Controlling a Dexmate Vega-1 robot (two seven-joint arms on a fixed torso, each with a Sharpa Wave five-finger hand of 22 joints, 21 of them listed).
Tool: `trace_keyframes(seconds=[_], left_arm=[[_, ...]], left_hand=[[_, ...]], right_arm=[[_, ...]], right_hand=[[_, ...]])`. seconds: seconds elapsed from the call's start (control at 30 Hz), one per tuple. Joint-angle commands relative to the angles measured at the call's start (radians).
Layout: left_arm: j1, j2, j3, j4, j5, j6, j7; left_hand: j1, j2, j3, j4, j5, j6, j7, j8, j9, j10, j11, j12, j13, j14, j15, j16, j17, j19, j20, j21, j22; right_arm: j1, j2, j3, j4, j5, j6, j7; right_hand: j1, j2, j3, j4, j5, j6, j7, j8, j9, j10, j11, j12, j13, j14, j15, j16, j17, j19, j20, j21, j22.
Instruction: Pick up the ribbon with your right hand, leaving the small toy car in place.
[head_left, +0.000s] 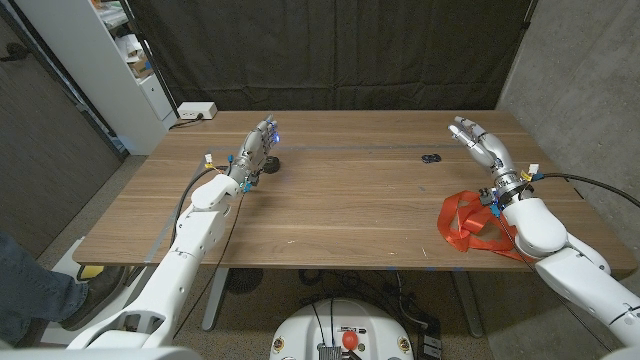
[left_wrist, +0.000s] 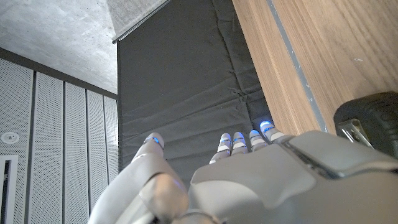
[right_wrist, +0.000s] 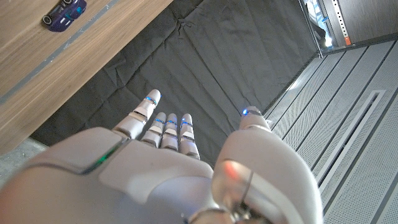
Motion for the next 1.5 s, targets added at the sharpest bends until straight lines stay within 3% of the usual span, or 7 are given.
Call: trace_keyframes(seconds=[0.03, 0.7, 1.5], left_arm=[[-0.006, 0.003, -0.002, 0.005, 0.005, 0.004, 0.000], [0.017, 0.007, -0.012, -0.018, -0.001, 0.001, 0.000], [0.003, -0.008, -0.004, 0.023, -0.009, -0.023, -0.014]], left_hand=[[0.001, 0.009, 0.001, -0.006, -0.005, -0.002, 0.010, -0.003, 0.004, -0.013, 0.000, -0.002, 0.001, -0.021, 0.004, -0.003, 0.004, -0.125, 0.004, -0.003, 0.005], [-0.002, 0.011, -0.001, -0.009, -0.006, -0.003, 0.009, -0.003, 0.004, -0.016, 0.001, -0.001, 0.000, -0.023, 0.004, -0.003, 0.004, -0.126, 0.009, -0.012, 0.006], [-0.005, 0.014, -0.003, -0.012, -0.006, -0.002, 0.010, -0.003, 0.004, -0.016, -0.001, 0.000, -0.001, -0.023, 0.003, -0.002, 0.004, -0.123, 0.012, -0.021, 0.006]], right_arm=[[-0.034, 0.006, 0.028, -0.021, -0.054, -0.010, -0.027], [-0.070, 0.010, 0.064, -0.069, -0.145, -0.049, -0.042], [-0.126, 0.018, 0.117, -0.130, -0.230, -0.103, -0.037]], right_hand=[[0.003, 0.004, 0.003, -0.007, 0.000, 0.009, -0.001, 0.008, 0.004, 0.015, 0.001, 0.009, -0.001, 0.009, 0.001, 0.006, 0.001, 0.012, -0.024, -0.002, 0.004], [0.003, 0.003, 0.001, -0.011, 0.001, 0.017, -0.004, 0.009, 0.005, 0.023, -0.006, 0.009, 0.000, 0.017, 0.001, 0.007, 0.001, 0.022, -0.025, -0.007, 0.004], [0.004, 0.002, 0.000, -0.014, 0.004, 0.023, -0.002, 0.008, 0.005, 0.029, -0.005, 0.009, 0.000, 0.017, 0.001, 0.005, 0.000, 0.026, -0.024, -0.015, 0.004]])
